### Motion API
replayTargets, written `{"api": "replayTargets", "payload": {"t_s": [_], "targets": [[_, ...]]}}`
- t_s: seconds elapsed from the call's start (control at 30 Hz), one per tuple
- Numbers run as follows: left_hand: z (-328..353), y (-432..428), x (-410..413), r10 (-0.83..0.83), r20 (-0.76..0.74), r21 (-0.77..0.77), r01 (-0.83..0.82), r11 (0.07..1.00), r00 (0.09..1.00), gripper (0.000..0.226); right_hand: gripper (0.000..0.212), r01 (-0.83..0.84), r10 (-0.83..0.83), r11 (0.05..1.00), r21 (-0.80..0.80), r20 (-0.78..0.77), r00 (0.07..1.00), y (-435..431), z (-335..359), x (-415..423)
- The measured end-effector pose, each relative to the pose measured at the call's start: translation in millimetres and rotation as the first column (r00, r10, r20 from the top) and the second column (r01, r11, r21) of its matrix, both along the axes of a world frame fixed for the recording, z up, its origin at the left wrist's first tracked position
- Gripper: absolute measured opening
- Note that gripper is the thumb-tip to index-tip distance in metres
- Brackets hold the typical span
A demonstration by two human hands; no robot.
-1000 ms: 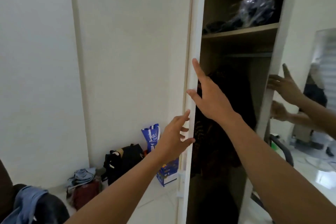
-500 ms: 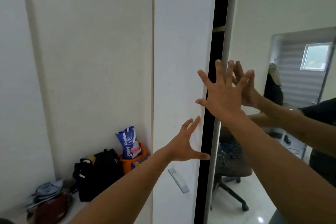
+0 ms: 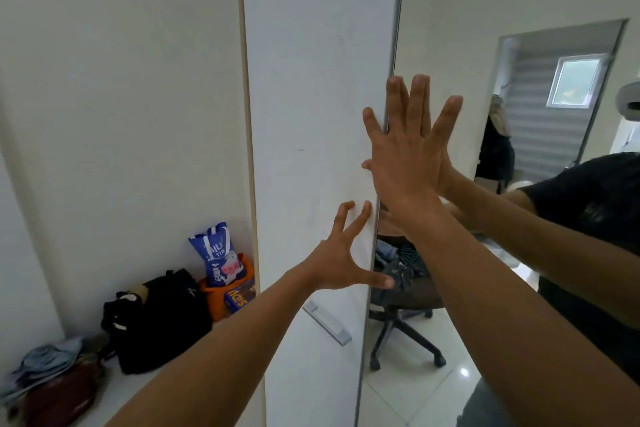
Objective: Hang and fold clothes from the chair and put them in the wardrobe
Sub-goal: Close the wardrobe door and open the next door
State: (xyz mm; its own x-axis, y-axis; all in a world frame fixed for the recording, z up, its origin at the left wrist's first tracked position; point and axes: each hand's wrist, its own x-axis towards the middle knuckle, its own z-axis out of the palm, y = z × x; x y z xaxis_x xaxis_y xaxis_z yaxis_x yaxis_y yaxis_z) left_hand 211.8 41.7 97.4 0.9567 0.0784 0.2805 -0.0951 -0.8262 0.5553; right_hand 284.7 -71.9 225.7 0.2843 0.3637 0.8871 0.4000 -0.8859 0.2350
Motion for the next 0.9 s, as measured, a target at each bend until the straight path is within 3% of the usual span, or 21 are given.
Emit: {"api": "replayTargets", "payload": {"t_s": [0.3, 0.47, 0.7, 0.9], "targets": [[5.1, -9.2, -21.0, 0.048, 0.015, -0.085, -0.047, 0.995, 0.999, 0.124, 0.071, -0.028, 0.022, 0.998, -0.048, -0.119, 0.993, -8.3, 0.4, -16.3], [1.7, -15.9, -45.2, 0.091, -0.001, -0.033, -0.091, 0.995, 0.996, 0.120, 0.069, 0.012, -0.043, 0.974, -0.226, -0.132, 0.990, -25.4, -3.0, -29.5], [2.0, -22.0, -101.2, 0.131, -0.010, 0.017, -0.131, 0.991, 0.991, 0.115, 0.063, -0.082, 0.018, 0.979, -0.186, -0.324, 0.946, -47.9, -32.3, -59.5], [13.3, -36.3, -152.9, 0.105, 0.001, 0.046, -0.105, 0.993, 0.994, 0.112, 0.059, -0.172, 0.138, 0.985, -0.010, -0.549, 0.825, -78.9, -61.4, -104.7]]}}
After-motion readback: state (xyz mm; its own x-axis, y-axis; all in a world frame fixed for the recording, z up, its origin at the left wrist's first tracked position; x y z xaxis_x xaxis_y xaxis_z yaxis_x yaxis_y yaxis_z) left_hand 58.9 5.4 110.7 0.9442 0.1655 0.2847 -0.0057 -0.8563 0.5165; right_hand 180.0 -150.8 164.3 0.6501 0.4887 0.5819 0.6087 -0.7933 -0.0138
